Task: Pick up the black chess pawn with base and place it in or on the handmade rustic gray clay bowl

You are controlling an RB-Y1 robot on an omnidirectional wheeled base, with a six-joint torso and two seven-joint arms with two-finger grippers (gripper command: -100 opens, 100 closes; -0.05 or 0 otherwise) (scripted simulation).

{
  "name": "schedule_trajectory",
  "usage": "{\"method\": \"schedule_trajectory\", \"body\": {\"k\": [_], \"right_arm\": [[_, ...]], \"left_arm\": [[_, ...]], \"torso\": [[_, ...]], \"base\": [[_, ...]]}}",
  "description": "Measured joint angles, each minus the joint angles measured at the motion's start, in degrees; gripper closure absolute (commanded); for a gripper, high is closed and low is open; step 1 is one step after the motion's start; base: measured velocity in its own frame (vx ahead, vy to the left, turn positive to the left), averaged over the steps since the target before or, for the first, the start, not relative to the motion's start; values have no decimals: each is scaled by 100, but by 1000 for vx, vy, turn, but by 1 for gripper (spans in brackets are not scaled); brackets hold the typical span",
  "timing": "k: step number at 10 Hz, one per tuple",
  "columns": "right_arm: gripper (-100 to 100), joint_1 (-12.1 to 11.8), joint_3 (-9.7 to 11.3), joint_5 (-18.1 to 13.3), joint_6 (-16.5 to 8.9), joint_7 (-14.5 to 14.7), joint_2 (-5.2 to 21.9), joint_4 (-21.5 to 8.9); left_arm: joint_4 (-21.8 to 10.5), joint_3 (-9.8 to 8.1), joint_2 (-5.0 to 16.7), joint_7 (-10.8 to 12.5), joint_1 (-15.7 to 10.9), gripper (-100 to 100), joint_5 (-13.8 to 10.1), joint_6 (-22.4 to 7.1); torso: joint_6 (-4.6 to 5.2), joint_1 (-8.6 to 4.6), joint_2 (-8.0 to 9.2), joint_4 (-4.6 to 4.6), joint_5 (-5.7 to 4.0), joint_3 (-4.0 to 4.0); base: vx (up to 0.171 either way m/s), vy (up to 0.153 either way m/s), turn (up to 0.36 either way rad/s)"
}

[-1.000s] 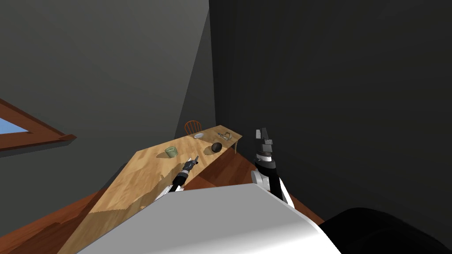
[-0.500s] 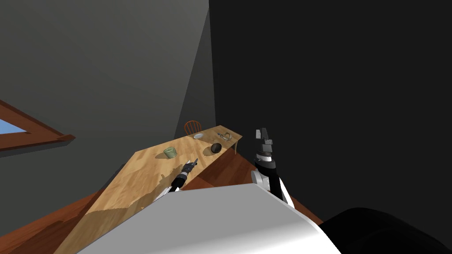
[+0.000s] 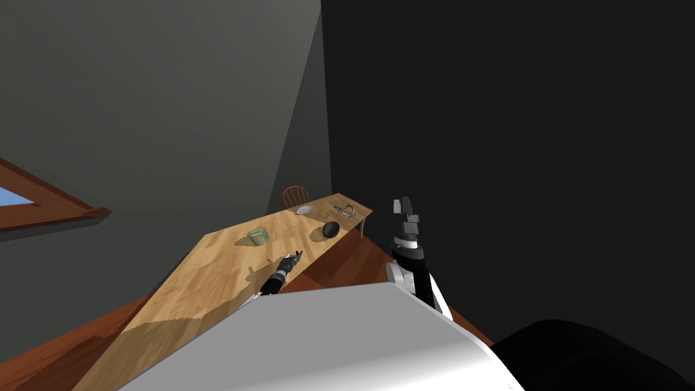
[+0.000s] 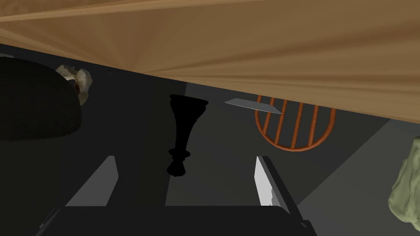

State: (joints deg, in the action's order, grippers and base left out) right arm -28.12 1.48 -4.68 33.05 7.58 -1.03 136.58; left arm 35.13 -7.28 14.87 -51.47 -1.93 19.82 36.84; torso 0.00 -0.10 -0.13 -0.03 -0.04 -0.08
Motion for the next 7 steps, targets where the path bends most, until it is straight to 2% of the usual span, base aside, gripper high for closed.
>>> {"method": "schedule_trajectory", "body": {"k": [2,3,4,5,7], "right_arm": [[0,0,0,0,0,0,0,0],[0,0,0,0,0,0,0,0],[0,0,0,0,0,0,0,0],[0,1,0,0,0,0,0,0],[0,0,0,0,0,0,0,0]], "left_arm": [[-335,-28,14,-123,-120,-100,25,34],[-361,-31,14,-141,-129,0,26,44],[-358,-31,14,-139,-128,-100,26,43],[-619,-111,61,-166,-164,-100,-8,209],[-588,-180,118,-124,17,-100,-29,349]], "torso": [[0,4,6,1,1,3],[0,8,10,2,1,6],[0,11,13,3,2,7],[2,6,3,1,1,2],[1,3,-4,-1,0,-2]], "base": [[13,-15,3],[0,0,0],[43,-23,-153],[52,-17,-63],[72,-43,-159]]}}
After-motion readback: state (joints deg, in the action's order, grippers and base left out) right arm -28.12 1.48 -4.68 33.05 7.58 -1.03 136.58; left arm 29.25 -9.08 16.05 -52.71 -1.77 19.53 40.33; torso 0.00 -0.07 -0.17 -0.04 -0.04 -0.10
